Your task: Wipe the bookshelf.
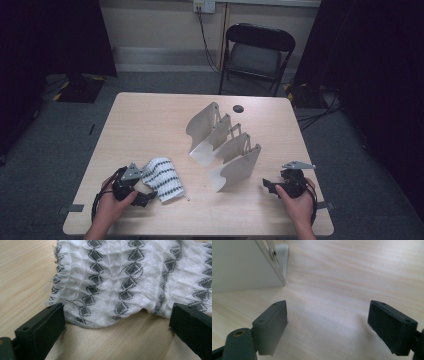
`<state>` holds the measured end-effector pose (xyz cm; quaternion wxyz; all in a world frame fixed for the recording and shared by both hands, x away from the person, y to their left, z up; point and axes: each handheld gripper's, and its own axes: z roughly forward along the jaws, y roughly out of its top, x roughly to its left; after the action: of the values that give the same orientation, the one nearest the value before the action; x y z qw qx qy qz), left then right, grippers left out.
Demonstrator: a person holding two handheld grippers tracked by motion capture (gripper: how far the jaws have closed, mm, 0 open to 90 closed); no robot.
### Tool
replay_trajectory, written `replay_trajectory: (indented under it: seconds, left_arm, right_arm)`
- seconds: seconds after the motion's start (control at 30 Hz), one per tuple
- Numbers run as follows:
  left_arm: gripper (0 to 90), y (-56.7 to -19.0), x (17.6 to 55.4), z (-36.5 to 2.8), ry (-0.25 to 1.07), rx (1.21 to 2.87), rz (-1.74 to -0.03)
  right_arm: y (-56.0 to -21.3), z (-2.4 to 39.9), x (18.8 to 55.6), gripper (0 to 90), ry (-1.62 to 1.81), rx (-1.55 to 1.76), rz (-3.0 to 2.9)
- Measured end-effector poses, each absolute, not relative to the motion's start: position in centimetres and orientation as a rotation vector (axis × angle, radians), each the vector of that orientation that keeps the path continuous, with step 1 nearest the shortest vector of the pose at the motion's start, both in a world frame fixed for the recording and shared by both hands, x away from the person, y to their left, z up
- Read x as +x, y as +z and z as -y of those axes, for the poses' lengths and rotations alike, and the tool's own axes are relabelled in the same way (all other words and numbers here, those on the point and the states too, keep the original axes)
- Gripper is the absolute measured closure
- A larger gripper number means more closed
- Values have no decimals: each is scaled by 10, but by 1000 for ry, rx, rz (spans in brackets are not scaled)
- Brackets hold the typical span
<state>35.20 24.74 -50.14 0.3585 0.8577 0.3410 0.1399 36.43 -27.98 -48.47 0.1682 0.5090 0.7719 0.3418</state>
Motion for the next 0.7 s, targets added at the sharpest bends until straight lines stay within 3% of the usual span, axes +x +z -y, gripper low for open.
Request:
replay_trajectory:
  seconds: [0.53,0.63,0.7]
  left_arm:
    - [5,-500,351,-243,366,2205,-940]
    - [65,-495,351,-243,370,2208,-985]
    - [184,-490,351,-245,338,2192,-1023]
  right_arm:
    - [-499,278,352,124,946,1326,-2182]
    - [-499,278,352,124,946,1325,-2182]
    - [-499,278,352,124,946,1325,-2182]
